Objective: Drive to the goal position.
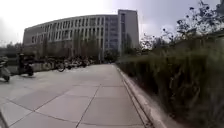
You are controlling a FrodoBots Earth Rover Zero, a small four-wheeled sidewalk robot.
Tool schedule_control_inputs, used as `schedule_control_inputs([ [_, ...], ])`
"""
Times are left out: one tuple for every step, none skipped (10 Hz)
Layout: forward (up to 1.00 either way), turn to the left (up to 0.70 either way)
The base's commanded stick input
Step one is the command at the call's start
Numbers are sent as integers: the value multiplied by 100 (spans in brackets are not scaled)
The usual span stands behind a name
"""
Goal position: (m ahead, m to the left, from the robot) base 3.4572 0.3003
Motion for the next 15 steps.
schedule_control_inputs([
  [60,2],
  [60,2],
  [60,2],
  [60,2],
  [60,2],
  [60,2],
  [60,2],
  [60,2],
  [60,2],
  [60,2],
  [60,2],
  [60,2],
  [60,2],
  [60,2],
  [60,2],
])
